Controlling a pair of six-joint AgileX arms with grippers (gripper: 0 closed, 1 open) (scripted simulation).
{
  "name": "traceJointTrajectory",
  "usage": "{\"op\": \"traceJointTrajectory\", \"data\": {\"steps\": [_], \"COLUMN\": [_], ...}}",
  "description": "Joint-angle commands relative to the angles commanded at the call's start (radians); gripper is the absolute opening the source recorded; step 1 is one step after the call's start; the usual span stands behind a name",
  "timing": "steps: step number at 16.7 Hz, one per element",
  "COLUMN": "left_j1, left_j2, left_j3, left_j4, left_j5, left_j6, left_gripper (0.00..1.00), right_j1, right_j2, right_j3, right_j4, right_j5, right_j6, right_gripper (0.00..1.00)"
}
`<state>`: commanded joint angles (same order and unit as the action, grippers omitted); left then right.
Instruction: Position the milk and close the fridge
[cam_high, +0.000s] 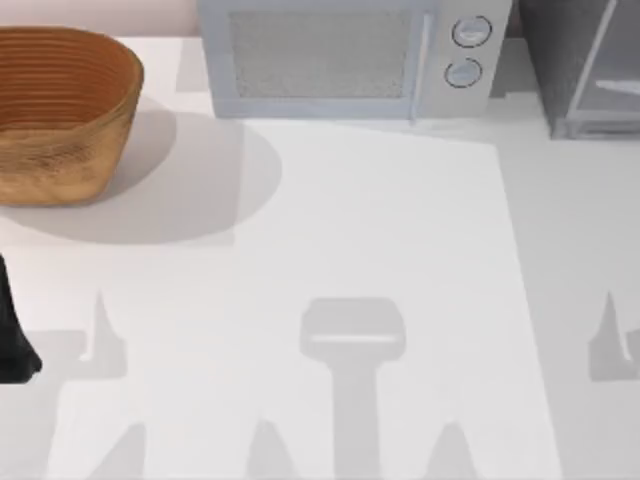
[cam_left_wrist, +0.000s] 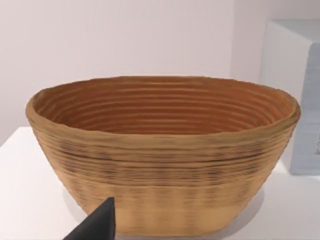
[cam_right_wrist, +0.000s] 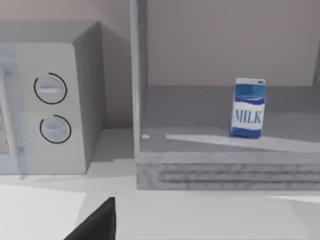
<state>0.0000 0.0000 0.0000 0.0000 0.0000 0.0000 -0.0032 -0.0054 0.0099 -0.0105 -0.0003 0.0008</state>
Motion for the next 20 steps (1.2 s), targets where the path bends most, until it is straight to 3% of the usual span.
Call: {"op": "traceJointTrajectory", "data": {"steps": [5,16,20], "left_j1": [0.000,0.000,0.000], "left_j2": [0.000,0.000,0.000], "left_j3": [0.000,0.000,0.000], "left_j4": [0.000,0.000,0.000], "left_j5": [0.000,0.000,0.000], "left_j6": [0.000,0.000,0.000], "left_gripper": [1.00,1.00,1.00], "right_j1": [-0.001,0.004,0.004], "right_j2": [-0.135,-0.631,-0.757], "right_j3": [0.111,0.518,0.621], "right_j4": [-0.212,-1.153,-1.388], "right_j5": [0.003,0.004,0.006], "right_j6": [0.001,-0.010,-0.012], "right_gripper": [1.00,1.00,1.00]}}
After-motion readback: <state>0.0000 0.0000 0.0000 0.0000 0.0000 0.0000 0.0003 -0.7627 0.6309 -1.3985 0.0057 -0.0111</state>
